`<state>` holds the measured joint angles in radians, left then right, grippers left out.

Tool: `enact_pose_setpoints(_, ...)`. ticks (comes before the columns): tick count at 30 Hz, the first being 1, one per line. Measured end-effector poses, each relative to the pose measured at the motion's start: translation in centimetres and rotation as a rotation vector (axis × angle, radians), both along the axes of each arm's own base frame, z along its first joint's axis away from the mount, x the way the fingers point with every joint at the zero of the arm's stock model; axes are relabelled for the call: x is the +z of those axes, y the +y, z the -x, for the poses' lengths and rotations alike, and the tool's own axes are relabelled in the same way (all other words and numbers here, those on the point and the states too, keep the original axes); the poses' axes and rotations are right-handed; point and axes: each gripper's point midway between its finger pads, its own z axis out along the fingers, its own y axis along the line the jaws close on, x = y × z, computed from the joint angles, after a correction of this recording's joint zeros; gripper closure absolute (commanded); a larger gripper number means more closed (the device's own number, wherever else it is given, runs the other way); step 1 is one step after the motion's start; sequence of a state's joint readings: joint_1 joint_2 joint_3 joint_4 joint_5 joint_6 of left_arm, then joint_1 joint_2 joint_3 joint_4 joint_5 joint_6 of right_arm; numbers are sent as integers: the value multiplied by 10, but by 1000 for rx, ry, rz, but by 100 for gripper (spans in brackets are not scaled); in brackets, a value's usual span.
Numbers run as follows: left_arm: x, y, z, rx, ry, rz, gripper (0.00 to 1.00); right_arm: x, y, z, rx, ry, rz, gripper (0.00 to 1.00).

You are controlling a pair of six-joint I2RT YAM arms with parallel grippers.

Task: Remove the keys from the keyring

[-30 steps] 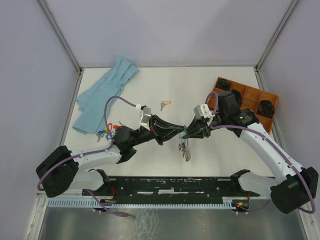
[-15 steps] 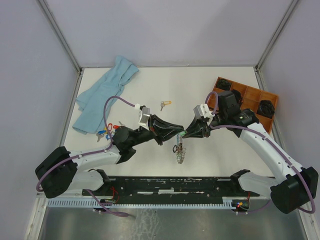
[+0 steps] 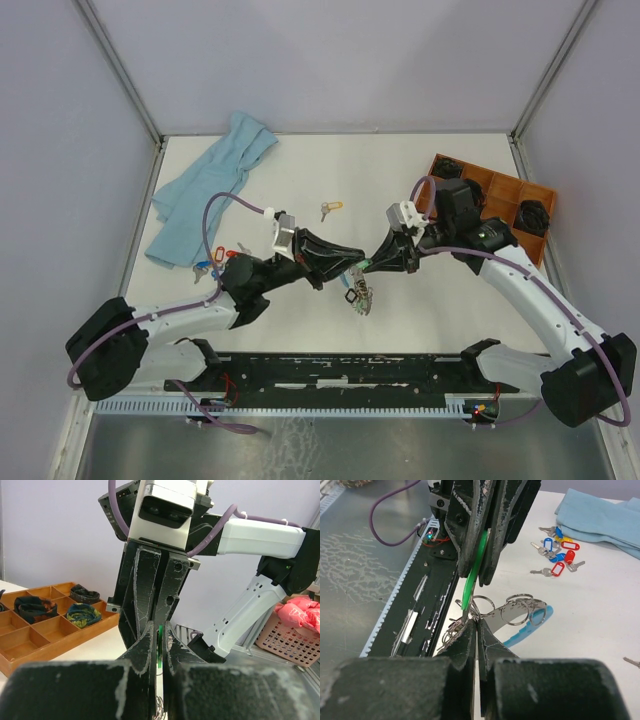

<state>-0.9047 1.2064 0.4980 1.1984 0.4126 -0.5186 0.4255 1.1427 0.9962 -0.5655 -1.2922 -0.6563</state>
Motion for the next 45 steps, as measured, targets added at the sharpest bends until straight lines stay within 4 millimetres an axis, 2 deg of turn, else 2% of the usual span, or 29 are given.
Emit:
enact_pose_setpoints(7,8,12,-1,54,-17,32,97,9,7,-6,-34,126,-26,99)
enact_pose_setpoints(14,7,19,-14,143,-31,41,97,9,16,-20,-109,300,-39,99)
enact_pose_setpoints(29,7,40,-42,342,-23,99,97,19,26,-55,-380,676,-78,99)
enact_pose_setpoints(36,3,47,-49,393,-6,99,97,17,27,-62,-436,744,-83,99)
enact_pose_setpoints(45,4,56,-49,425,4,108,97,16,27,-68,-472,750,-91,99)
